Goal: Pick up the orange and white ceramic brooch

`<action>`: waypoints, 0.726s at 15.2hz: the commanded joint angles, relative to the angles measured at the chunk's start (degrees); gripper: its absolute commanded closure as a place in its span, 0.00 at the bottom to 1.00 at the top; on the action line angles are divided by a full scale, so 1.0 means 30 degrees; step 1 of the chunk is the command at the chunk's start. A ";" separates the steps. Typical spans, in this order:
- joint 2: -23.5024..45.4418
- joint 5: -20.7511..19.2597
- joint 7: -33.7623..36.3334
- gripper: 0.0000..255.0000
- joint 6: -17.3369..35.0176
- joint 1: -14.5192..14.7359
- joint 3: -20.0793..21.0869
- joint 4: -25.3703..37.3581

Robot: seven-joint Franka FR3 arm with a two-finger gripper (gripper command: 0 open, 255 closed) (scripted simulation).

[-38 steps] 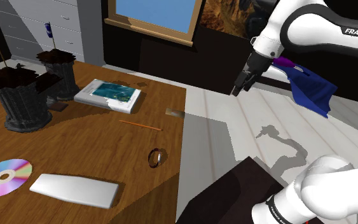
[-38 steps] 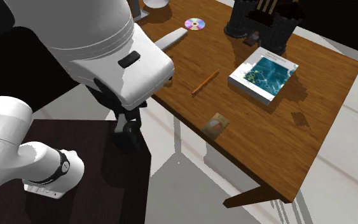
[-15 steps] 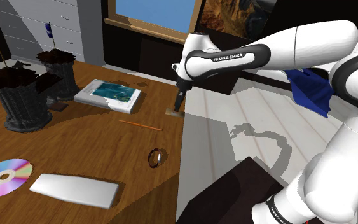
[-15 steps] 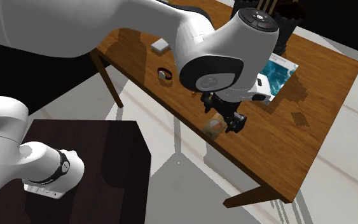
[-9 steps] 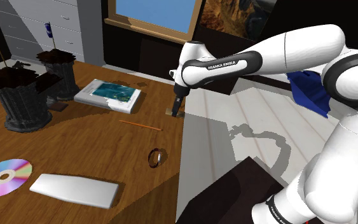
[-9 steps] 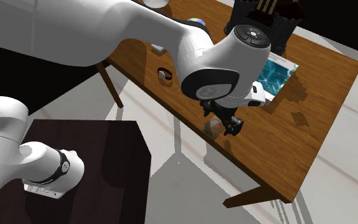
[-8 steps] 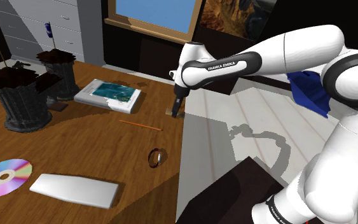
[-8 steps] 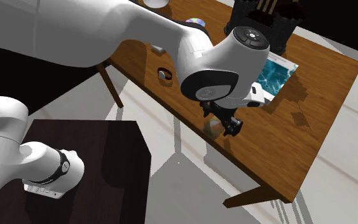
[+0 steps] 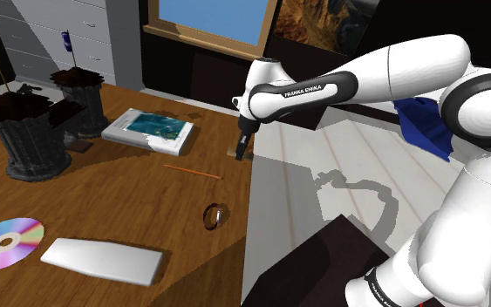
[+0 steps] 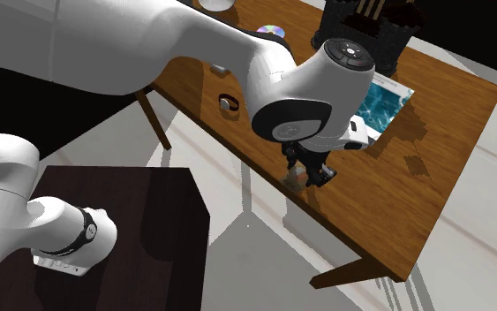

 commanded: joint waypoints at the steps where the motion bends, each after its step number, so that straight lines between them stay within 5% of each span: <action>1: 0.0070 0.0012 -0.0020 1.00 -0.0018 0.0005 0.0014 -0.0028; 11: -0.0751 0.0081 -0.0020 1.00 -0.1571 0.0016 0.0045 0.0705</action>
